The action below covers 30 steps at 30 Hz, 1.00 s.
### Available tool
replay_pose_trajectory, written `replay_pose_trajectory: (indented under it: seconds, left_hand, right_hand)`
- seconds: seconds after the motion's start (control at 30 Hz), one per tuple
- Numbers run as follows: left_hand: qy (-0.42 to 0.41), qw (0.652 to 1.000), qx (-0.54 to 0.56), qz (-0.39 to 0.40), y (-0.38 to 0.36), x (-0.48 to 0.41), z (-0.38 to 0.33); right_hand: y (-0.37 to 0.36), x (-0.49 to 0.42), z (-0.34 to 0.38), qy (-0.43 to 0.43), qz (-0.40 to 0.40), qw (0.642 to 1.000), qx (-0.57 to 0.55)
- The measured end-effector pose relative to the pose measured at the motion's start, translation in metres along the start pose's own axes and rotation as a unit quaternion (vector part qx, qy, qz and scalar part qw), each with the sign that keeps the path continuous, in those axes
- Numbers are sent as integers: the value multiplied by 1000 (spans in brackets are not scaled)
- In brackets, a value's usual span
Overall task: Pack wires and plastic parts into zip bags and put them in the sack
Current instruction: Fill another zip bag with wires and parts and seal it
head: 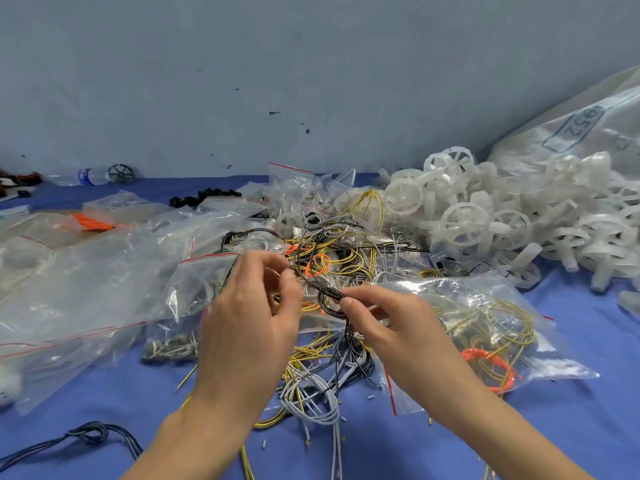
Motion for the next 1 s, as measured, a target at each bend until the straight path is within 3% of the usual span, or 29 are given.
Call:
replay_pose_trajectory:
  seconds: [0.07,0.13,0.23,0.33,0.47,0.57,0.83,1.0]
  left_hand:
    - [-176,979,-105,-12,1,0,-8]
    - [-241,961,-128,52,-6,2,-7]
    - [-169,974,-83,128,-13,7,-3]
    - [-105,983,-16,150,-20,13,1]
    - [-29,959,118,257,-35,18,1]
    - [1,937,195,290,-38,19,-2]
    - [1,925,186,331,-28,8,5]
    - [7,937,133,324,-22,5,13]
  right_hand:
    - [-2,0,2,23,-3,999,23]
    - [-3,1,5,40,0,999,17]
    - [-4,0,3,6,3,998,-67]
    - [-2,-1,2,-61,0,978,-200]
    - [1,-5,1,-107,10,941,-321]
    - [2,-5,0,-112,2,937,-330]
    - [14,-9,-5,-117,-10,945,-304]
    - [19,-8,-11,-92,-29,979,-178]
Point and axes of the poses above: each hand's wrist, its own x-axis away from the middle knuckle, its own y-axis out of the back of the hand, z = x × y, the point moved 2 cm from there along -x, towards the middle knuckle, and after that the axes turned 1 degree about -y, right-handed, at the moved point
